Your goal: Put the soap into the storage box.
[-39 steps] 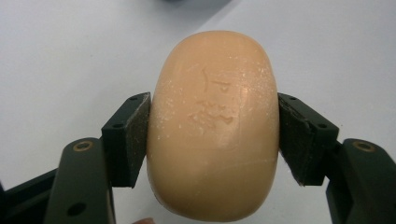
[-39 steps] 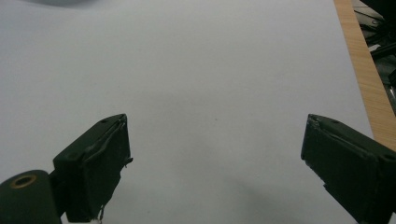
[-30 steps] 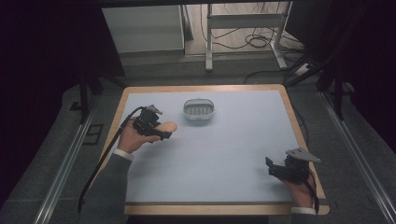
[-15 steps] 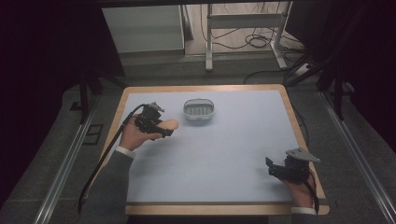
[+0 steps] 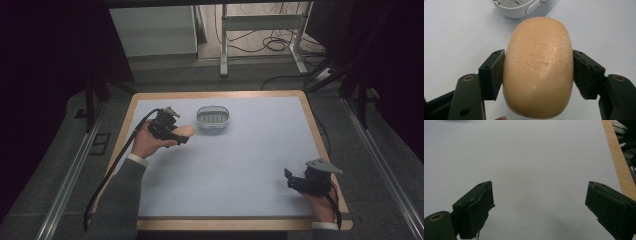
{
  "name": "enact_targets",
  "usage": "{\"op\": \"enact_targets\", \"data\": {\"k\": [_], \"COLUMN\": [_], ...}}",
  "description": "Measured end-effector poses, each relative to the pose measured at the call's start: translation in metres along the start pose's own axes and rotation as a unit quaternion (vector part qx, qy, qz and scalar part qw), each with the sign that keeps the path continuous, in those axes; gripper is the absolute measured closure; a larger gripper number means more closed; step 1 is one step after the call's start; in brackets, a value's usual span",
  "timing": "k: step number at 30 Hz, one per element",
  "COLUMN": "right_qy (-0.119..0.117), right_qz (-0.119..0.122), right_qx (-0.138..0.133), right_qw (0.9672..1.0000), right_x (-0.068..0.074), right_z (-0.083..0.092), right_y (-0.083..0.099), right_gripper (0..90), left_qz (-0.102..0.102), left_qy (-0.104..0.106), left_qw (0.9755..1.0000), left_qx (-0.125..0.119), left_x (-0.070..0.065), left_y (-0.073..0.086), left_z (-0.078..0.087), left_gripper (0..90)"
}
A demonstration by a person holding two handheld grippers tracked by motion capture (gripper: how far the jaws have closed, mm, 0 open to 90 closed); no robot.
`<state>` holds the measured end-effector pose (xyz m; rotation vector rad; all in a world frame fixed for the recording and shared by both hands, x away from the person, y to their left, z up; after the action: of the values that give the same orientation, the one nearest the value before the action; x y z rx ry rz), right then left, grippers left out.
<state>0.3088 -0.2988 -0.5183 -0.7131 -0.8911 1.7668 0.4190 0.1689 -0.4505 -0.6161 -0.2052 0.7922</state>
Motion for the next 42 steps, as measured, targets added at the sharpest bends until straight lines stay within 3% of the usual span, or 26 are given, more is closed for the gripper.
{"op": "enact_targets", "data": {"k": [42], "right_qy": [0.003], "right_qz": [-0.003], "right_qx": [-0.002], "right_qw": [1.0], "right_x": [-0.003], "right_z": [0.001], "right_y": [0.001], "right_gripper": [7.9], "left_qz": [-0.017], "left_qy": [0.005], "left_qw": [0.9998], "left_qx": [0.003], "left_x": [0.002], "left_y": [-0.044], "left_z": [-0.012], "left_gripper": [32.6]}}
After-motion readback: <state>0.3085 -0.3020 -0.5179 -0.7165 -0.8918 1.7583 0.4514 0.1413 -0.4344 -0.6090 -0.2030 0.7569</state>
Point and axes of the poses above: each handheld gripper's, and its own axes: z roughly backward along the jaws, y roughly out of its underside, x roughly to its left, the point moved 1 cm from there along -z, roughly forward along the jaws
